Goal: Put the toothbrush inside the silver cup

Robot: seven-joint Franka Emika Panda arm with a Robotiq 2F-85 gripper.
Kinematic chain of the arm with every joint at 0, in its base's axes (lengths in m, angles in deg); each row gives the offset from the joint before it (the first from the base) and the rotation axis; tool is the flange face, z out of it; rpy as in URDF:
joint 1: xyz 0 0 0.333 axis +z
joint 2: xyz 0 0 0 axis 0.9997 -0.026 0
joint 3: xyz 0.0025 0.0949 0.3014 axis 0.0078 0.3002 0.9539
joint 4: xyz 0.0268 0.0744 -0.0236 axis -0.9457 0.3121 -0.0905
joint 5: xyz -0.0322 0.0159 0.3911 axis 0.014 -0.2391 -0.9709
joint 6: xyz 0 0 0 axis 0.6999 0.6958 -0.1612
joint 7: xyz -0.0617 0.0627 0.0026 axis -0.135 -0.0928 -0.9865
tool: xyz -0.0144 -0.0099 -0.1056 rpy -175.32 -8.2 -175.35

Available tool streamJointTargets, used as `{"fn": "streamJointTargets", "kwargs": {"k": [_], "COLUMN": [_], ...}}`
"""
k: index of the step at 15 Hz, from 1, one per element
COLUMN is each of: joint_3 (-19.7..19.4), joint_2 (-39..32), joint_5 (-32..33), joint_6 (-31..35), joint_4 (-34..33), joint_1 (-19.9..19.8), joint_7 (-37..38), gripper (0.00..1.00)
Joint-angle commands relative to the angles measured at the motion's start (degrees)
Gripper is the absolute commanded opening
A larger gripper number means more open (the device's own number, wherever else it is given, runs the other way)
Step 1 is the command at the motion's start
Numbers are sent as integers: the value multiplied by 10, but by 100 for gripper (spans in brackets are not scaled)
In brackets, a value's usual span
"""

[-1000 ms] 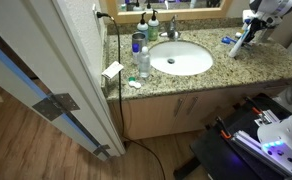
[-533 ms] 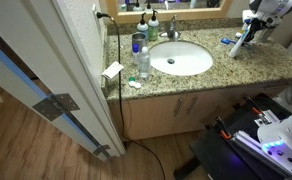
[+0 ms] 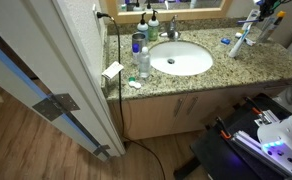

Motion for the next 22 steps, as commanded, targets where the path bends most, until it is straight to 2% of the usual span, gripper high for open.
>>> {"fn": "streamJointTargets", "kwargs": {"k": [1,2,3,5,6,8,11,14,15,16,17,18,19,22], "joint_3": [-37,-4,15,34,39,91,164,235,226,240,244,243,250,300], "joint_2": [124,164,85,139,139,175,213,248,204,212,212,211,206,233], "joint_5": [160,201,151,186,226,339,435,461,437,437,436,436,467,521], "joint_6": [-13,-6,-10,-9,-12,-27,-40,-8,-25,-28,-29,-29,-41,-28], "joint_4": [52,58,13,29,33,67,115,180,121,133,132,129,132,181], "joint_1": [71,45,16,6,8,21,31,47,27,31,32,29,31,66], "joint_7": [21,9,22,17,46,93,120,127,121,127,129,129,145,154], "gripper": [3,3,10,10,3,3,3,3,3,10,10,3,3,3]}}
